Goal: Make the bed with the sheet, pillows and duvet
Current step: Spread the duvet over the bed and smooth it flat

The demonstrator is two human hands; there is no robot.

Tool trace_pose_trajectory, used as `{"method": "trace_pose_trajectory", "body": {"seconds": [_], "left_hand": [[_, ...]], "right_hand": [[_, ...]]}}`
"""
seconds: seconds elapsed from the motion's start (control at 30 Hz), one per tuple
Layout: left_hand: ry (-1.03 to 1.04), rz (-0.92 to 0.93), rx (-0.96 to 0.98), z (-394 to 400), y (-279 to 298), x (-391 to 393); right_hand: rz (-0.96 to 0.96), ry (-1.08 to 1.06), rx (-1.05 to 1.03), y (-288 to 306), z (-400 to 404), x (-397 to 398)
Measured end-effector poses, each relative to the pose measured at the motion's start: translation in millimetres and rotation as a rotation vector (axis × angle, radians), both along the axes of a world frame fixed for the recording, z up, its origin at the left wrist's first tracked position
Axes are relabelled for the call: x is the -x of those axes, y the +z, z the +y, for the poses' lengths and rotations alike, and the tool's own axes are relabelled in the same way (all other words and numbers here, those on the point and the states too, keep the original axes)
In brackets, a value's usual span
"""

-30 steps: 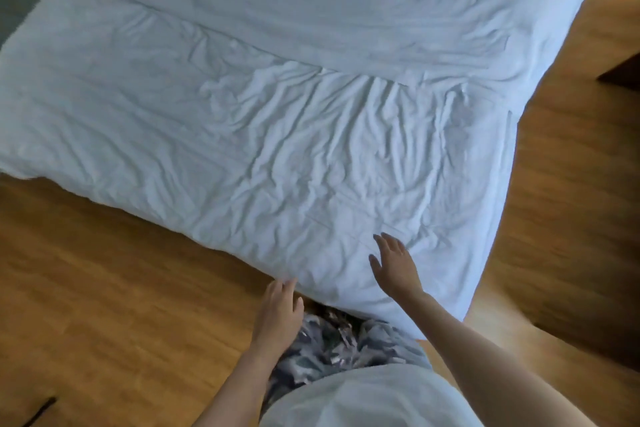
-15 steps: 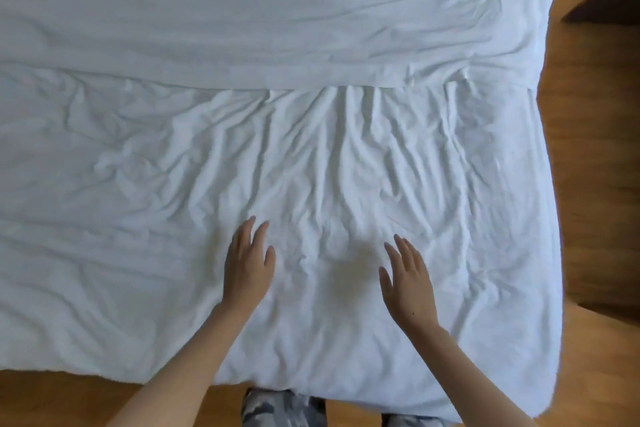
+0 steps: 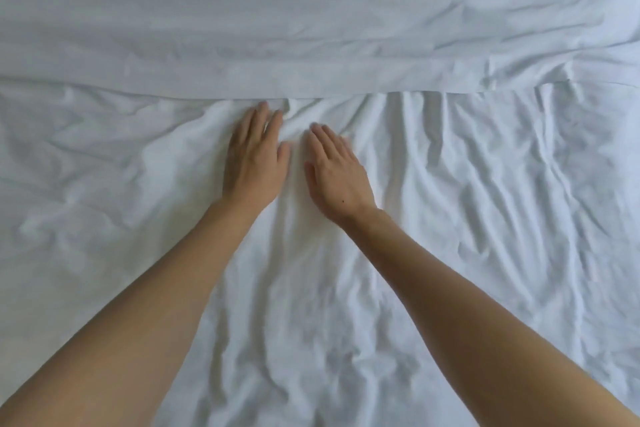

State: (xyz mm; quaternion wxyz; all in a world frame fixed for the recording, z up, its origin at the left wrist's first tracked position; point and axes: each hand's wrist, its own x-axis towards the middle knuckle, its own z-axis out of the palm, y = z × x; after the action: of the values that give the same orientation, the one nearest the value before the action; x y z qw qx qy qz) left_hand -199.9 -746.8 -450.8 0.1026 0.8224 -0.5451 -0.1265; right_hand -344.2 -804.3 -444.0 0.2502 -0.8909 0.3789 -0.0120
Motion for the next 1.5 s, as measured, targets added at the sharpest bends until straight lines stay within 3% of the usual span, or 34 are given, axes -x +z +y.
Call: {"method": "trace_pose_trajectory", "body": {"seconds": [0.13, 0.27, 0.4, 0.53, 0.63, 0.8, 0.97, 1.13, 1.27, 1.33, 1.43, 1.5], "left_hand": [[0.073, -0.15, -0.083, -17.4, -40.6, 10.6], [0.096, -0.221, -0.065, -18.0, -55.7, 12.6], [0.108, -0.232, -0.08, -17.1, -52.9, 15.6], [0.274, -0.226, -0.117, -28.0, -46.1, 34.7], [0.379, -0.183, -0.141, -58.1, -41.7, 86.1], [0.049, -0.165, -0.063, -135.0, -37.7, 221.3], [-0.143, -0.097, -0.027, -176.7, -35.0, 327.8], [-0.222, -0.093, -0.033, -186.2, -40.9, 368.6], [-0.335, -0.031, -0.031, -184.1, -38.7, 392.8], [-0.403, -0.005, -0.025, -173.0, -35.6, 411.6], [-0.455, -0.023, -0.047, -150.3, -30.0, 430.0], [-0.453, -0.019, -0.05, -139.9, -28.6, 436.0]], "right_hand": [[0.13, 0.073, 0.116, -32.8, -42.8, -16.2], [0.056, 0.034, 0.236, -54.4, -43.8, -14.1], [0.014, 0.046, 0.193, -53.2, -50.5, -6.4], [-0.047, -0.044, 0.223, -55.8, -89.3, 49.6], [0.094, -0.124, 0.256, -50.2, -134.8, 137.5], [0.262, -0.289, 0.267, -34.1, -189.7, 270.5], [0.264, -0.34, 0.331, -35.9, -202.9, 301.0], [0.316, -0.449, 0.342, -30.1, -221.5, 344.1], [0.309, -0.542, 0.215, -28.0, -226.7, 357.9], [0.283, -0.738, 0.151, -24.3, -224.9, 363.7], [0.036, -1.127, -0.145, -16.3, -227.5, 382.2], [-0.157, -1.236, -0.332, -11.3, -240.0, 400.4]]}}
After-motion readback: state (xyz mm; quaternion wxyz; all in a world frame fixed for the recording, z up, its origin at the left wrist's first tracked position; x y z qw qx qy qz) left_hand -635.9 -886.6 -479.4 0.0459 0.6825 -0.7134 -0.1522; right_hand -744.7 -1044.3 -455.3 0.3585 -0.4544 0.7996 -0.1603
